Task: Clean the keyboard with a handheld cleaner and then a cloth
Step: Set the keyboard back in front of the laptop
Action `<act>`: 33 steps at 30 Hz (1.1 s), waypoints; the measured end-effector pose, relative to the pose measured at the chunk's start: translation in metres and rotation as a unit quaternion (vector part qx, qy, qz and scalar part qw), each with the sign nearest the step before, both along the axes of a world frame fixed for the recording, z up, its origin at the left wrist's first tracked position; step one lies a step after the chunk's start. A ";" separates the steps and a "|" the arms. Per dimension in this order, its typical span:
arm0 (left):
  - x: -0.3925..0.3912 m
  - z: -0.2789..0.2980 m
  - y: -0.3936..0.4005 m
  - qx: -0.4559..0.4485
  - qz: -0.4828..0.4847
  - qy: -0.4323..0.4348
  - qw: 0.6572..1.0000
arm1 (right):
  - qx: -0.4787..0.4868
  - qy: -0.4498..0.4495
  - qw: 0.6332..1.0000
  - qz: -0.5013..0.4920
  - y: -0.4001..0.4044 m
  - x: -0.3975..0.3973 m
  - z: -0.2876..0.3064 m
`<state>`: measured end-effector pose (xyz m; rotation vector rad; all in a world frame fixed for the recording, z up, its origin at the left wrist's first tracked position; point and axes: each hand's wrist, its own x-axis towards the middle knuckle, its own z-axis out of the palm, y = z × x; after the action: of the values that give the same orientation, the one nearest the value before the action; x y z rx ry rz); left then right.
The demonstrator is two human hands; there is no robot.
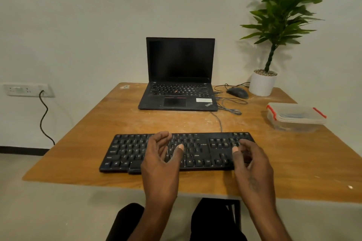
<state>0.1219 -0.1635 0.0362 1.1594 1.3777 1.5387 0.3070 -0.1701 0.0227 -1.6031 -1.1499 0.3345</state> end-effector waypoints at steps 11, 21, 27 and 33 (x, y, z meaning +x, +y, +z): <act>-0.067 -0.022 0.014 -0.119 0.137 0.386 0.905 | -0.140 -0.164 0.972 -0.091 0.007 0.023 -0.001; -0.105 -0.019 0.060 -0.176 0.127 0.215 0.952 | -0.178 -0.041 0.980 -0.079 0.036 0.030 0.001; -0.112 -0.021 0.119 -0.155 0.094 0.179 0.967 | -0.168 -0.032 0.981 -0.089 0.080 0.029 0.012; -0.105 -0.017 0.164 -0.141 0.098 0.165 0.971 | -0.186 -0.026 0.979 -0.081 0.123 0.029 0.016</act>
<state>0.0167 0.0009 0.0188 1.1623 1.9138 1.2607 0.3364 -0.0472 0.0386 -2.0315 -1.0275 0.4207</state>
